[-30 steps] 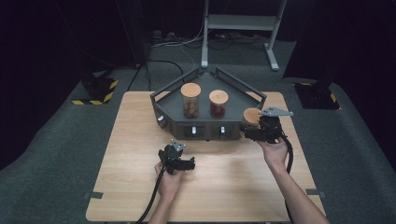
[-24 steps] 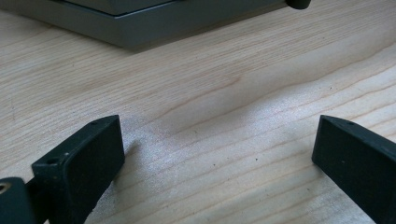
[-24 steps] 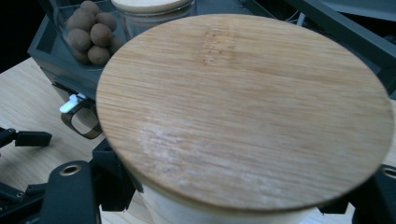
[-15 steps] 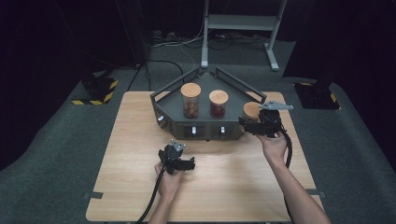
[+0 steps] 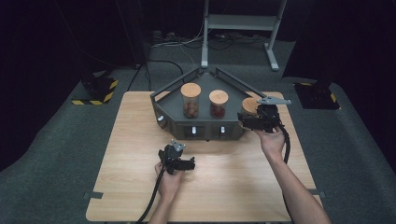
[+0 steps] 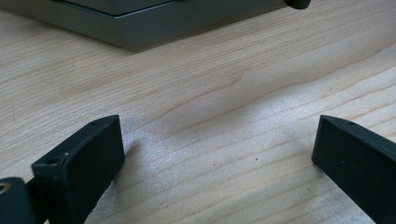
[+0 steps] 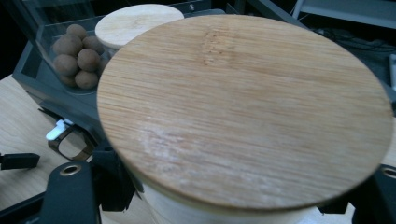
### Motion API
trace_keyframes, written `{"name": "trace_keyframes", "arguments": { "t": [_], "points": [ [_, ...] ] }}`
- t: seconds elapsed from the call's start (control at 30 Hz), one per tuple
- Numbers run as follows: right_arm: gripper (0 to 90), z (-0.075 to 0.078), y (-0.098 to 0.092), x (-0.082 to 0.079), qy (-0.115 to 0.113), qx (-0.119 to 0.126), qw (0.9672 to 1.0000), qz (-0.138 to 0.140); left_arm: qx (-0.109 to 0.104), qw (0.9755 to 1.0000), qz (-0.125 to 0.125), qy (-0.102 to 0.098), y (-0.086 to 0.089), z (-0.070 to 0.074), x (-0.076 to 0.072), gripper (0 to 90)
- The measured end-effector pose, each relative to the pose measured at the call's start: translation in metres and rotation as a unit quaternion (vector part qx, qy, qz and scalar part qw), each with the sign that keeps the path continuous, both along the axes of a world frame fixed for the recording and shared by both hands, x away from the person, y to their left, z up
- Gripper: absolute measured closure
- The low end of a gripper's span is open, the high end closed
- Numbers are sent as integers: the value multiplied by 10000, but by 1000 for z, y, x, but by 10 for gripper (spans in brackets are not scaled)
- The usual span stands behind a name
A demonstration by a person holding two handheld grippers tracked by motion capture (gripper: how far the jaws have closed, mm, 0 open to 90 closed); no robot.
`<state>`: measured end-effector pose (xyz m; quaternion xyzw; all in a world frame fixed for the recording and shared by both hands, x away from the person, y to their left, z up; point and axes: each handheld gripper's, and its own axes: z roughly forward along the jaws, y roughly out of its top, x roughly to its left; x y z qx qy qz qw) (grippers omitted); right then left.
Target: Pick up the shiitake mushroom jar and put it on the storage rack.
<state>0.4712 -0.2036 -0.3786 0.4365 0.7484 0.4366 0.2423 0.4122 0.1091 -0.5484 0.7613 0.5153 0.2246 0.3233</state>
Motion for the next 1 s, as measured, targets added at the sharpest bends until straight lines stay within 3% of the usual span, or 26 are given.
{"name": "trace_keyframes", "arguments": {
  "t": [0.23, 1.0],
  "points": [
    [251, 6, 2, 5, -62, 27, 10000, -37, -8, 10000, 3, 2, 0, 0, 0, 22],
    [251, 4, 4, 29, 42, 46, 9992, -382, 4, 10000, -3, 4, 0, 0, 0, 22]
  ]
}}
